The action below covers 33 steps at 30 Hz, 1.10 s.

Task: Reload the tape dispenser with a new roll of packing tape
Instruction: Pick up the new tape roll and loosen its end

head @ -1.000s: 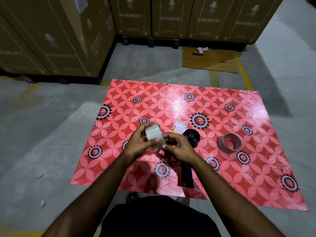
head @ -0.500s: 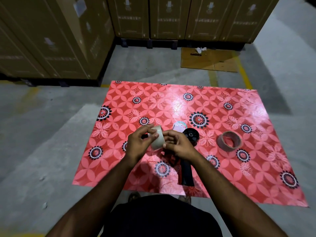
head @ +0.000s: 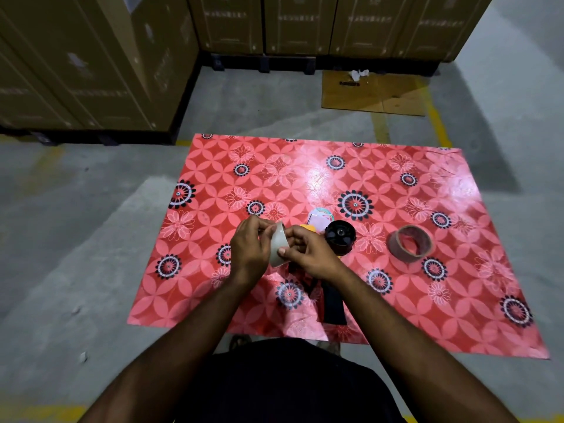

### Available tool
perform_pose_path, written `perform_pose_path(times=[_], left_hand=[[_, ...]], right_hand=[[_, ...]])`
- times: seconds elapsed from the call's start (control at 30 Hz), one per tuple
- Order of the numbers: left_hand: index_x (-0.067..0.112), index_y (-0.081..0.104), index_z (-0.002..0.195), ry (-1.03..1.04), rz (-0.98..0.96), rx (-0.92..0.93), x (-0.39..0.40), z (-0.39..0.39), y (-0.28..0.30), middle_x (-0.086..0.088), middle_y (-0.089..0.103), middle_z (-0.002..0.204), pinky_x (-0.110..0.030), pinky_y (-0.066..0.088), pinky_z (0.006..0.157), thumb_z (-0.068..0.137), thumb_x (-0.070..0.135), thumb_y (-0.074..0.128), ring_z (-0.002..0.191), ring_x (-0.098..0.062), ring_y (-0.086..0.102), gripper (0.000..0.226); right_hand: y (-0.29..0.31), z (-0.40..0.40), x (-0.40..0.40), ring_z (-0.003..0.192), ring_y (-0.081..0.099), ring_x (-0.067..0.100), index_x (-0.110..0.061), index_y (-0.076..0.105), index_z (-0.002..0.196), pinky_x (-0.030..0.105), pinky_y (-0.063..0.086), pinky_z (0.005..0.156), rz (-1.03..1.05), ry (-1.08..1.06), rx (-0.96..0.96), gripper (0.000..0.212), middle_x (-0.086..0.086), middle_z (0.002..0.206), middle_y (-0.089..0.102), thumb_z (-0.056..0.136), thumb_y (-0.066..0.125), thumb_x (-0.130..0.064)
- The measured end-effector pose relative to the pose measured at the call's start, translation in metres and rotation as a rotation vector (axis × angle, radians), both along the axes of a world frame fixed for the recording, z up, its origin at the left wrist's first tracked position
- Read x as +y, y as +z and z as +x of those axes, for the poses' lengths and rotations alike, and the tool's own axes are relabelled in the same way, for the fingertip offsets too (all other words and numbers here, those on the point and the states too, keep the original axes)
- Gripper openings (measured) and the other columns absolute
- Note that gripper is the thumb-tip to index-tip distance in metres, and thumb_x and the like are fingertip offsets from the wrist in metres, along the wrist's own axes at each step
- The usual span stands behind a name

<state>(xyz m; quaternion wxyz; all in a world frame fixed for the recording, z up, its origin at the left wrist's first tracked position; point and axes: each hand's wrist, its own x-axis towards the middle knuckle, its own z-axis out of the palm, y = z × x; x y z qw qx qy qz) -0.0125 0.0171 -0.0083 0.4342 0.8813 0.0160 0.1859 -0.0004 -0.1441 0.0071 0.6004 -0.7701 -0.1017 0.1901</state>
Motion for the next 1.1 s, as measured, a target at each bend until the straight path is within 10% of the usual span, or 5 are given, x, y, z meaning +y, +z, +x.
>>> perform_pose_path(times=[0.4, 0.73, 1.1], left_hand=[[0.017, 0.055, 0.088, 0.123, 0.005, 0.117, 0.009, 0.006, -0.003, 0.009, 0.067, 0.077, -0.029, 0.041, 0.059, 0.096, 0.026, 0.059, 0.070, -0.017, 0.064, 0.013], [0.002, 0.065, 0.086, 0.027, -0.831, 0.459, 0.023, 0.028, 0.012, -0.009, 0.064, 0.074, -0.024, 0.046, 0.053, 0.094, 0.013, 0.063, 0.058, -0.014, 0.054, 0.013], [0.013, 0.070, 0.085, -0.111, -0.869, 0.591, 0.036, 0.033, 0.004, -0.006, 0.069, 0.087, -0.026, 0.051, 0.067, 0.094, 0.019, 0.063, 0.073, -0.016, 0.058, 0.013]], right_hand=[[-0.011, -0.004, -0.012, 0.097, 0.062, 0.050, -0.002, 0.060, 0.119, 0.062, 0.051, 0.086, -0.005, 0.061, -0.015, 0.025, 0.027, 0.108, 0.064, 0.095, 0.064, -0.005], [0.002, 0.010, -0.025, 0.091, 0.058, 0.019, 0.002, 0.058, 0.118, 0.030, 0.046, 0.078, 0.050, 0.124, 0.060, 0.020, 0.007, 0.101, 0.062, 0.099, 0.054, 0.002], [0.004, 0.013, -0.039, 0.093, 0.060, 0.031, 0.000, 0.062, 0.120, 0.045, 0.047, 0.082, 0.018, 0.115, 0.042, 0.021, 0.016, 0.106, 0.064, 0.100, 0.056, -0.004]])
